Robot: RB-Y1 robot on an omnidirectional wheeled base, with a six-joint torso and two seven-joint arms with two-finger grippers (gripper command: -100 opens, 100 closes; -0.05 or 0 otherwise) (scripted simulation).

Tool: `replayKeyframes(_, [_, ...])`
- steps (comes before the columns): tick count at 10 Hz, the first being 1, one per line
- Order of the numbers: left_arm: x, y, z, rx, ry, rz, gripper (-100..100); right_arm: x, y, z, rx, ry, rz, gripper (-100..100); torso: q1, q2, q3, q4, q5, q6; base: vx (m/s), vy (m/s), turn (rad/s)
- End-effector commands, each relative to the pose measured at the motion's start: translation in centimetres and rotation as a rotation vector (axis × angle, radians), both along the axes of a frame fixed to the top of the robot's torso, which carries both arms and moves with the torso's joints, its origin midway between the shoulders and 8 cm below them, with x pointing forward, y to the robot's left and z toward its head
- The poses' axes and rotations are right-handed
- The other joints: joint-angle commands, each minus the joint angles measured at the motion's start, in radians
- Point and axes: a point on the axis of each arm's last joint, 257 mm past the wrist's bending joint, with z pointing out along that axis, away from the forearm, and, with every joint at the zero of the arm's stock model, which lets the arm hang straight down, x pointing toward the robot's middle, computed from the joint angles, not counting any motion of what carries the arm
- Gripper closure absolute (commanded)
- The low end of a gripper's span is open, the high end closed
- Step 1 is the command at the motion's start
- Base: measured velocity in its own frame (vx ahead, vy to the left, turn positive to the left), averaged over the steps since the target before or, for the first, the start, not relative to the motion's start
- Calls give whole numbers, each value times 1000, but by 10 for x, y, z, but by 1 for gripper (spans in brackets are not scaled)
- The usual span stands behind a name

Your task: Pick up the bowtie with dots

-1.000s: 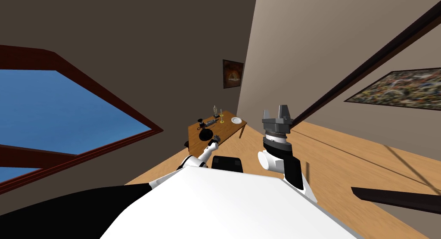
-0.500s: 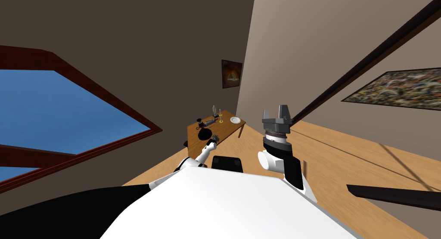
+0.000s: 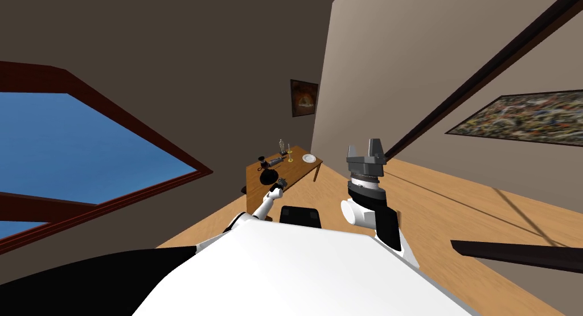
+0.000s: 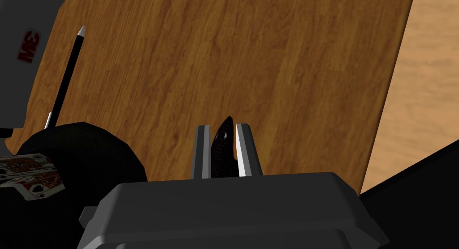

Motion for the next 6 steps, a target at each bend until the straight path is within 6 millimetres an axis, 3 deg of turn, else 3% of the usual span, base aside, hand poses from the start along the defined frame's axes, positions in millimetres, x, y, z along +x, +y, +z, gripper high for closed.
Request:
replayKeyframes(1, [0,4,-1,-3,4,2,100,0,0,0,0,0,0,0,0,0,0,0,0,0,-18,-39,7])
replayKeyframes(3, [-2,20,2,3,7,6,100,0,0,0,0,0,0,0,1,-1,0,0,0,0,-15,-47,-18])
replayKeyframes(5, [-2,20,1,1,6,7,100,0,0,0,0,0,0,0,0,0,0,0,0,0,-13,-28,4])
replayKeyframes(6, [-3,20,1,0,7,7,0,0,0,0,0,0,0,0,2,-1,0,0,0,1,0,0,0])
